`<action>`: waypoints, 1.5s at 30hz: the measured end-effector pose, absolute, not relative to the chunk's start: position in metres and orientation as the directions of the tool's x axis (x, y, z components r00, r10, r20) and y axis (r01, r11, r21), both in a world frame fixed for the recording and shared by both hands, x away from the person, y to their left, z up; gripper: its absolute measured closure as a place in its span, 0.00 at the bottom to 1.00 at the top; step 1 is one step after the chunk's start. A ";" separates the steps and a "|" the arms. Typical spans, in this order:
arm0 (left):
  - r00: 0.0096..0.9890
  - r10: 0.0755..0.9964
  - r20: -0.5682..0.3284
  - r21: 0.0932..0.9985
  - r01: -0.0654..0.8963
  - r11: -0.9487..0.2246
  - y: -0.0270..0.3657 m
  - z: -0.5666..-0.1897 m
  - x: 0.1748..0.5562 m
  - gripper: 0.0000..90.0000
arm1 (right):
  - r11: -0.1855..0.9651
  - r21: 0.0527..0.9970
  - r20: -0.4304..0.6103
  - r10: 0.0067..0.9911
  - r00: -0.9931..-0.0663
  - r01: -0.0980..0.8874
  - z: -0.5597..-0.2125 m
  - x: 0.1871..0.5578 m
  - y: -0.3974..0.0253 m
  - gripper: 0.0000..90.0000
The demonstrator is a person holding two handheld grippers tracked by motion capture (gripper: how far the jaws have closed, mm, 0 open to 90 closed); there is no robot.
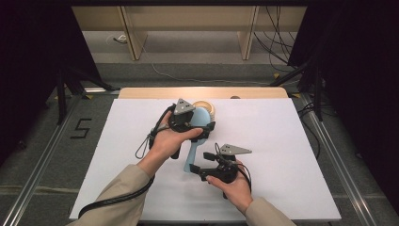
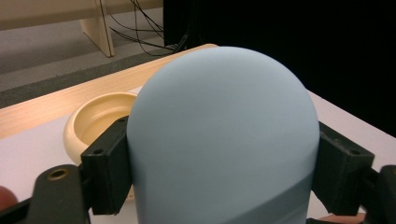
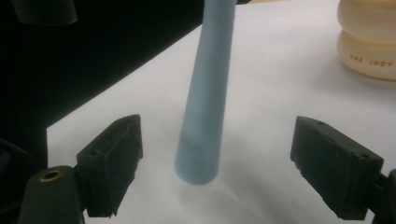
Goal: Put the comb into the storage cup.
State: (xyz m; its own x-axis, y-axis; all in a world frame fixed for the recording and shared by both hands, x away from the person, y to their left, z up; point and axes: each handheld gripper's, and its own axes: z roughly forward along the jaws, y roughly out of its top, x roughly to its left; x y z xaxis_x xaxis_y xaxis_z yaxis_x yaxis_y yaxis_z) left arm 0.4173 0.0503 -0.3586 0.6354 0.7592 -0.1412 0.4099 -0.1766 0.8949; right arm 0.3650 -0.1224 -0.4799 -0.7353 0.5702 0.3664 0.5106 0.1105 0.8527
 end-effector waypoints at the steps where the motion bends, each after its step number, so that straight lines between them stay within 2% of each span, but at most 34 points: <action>1: 0.633 0.762 -0.138 0.896 0.407 -0.176 0.051 -0.359 0.418 0.22 | 0.113 0.853 0.363 0.573 -0.735 0.509 -0.480 0.365 -0.124 0.20; 45: 0.556 0.822 -0.121 0.919 0.376 -0.119 0.063 -0.352 0.431 0.22 | 0.205 0.887 0.195 0.644 -0.740 0.413 -0.470 0.366 -0.172 0.18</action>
